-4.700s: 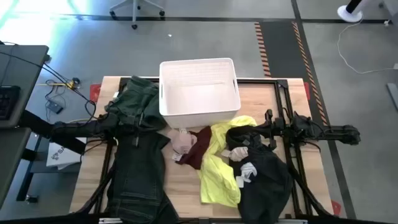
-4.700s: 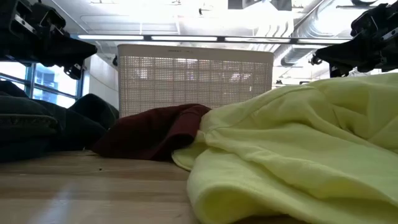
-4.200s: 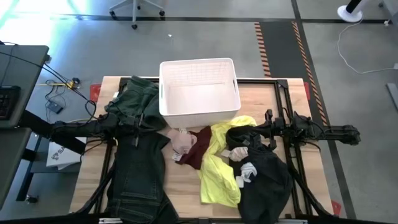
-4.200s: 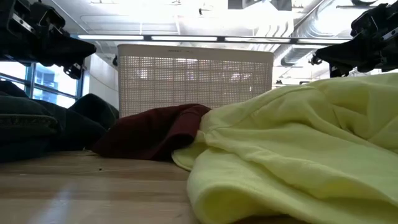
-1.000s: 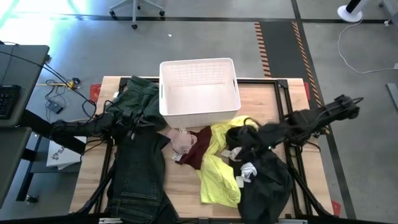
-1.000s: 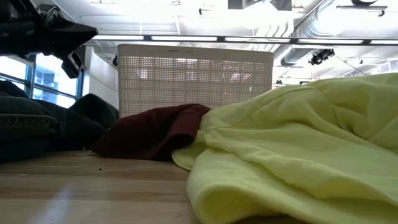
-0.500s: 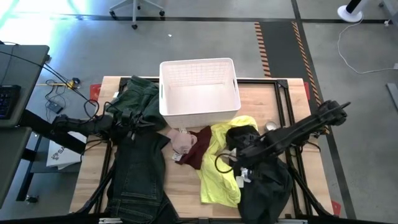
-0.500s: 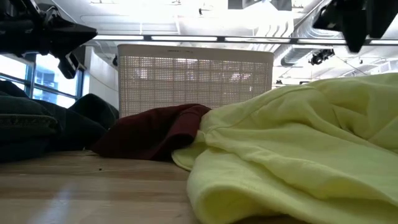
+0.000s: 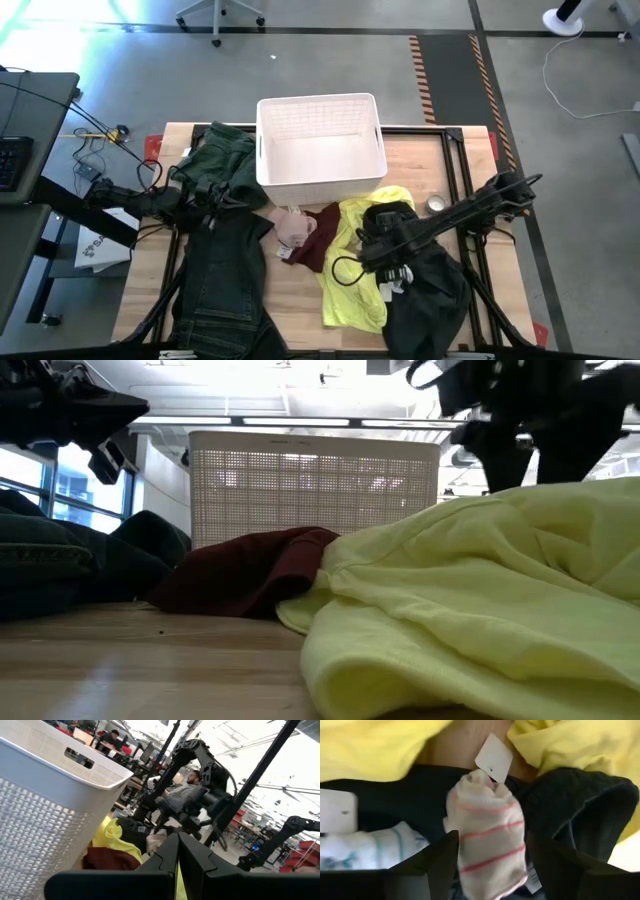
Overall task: Sort clothes
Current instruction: Put the brown striped sock into the white laundry bin
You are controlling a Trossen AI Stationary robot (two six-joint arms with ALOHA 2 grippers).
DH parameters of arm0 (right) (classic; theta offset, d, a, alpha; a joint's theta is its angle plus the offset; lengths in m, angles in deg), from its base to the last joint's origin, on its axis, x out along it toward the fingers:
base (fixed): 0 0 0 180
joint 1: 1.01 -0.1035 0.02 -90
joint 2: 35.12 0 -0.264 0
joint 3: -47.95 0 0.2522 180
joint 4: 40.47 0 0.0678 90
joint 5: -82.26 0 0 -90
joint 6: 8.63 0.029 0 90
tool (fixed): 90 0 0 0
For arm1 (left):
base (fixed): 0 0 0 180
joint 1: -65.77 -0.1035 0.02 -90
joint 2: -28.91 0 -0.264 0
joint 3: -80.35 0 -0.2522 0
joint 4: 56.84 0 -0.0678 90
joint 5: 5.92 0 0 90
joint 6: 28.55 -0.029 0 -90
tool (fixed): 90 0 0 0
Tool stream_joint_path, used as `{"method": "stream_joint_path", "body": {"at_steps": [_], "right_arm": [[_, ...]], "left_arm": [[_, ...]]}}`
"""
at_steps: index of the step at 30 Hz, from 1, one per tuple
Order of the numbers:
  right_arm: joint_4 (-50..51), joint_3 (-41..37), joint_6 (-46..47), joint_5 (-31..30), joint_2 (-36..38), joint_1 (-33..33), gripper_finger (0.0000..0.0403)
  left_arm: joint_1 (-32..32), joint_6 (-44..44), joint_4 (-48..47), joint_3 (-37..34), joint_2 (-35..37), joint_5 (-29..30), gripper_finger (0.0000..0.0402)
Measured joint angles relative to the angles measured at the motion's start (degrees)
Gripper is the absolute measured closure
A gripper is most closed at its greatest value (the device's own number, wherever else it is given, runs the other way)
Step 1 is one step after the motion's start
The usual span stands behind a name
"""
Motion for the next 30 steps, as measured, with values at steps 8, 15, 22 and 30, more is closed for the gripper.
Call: {"method": "stream_joint_path", "body": {"at_steps": [8,15,22,30], "right_arm": [[-0.4,0.0,-4.8,1.8,-6.1,0.1,0.0186],[-0.5,0.0,-2.9,3.1,-10.3,0.4,0.0226],[0.2,0.1,-1.6,4.9,-7.8,0.5,0.0384],[5.4,9.1,2.5,1.3,2.7,1.8,0.0393]], "left_arm": [[1.6,-1.0,0.0,0.0,0.0,2.3,0.0392],[2.7,-1.0,0.0,0.0,0.0,2.9,0.0392],[3.2,-0.9,0.0,0.0,0.0,2.9,0.0392],[3.2,-0.9,0.0,0.0,0.0,3.1,0.0392]]}}
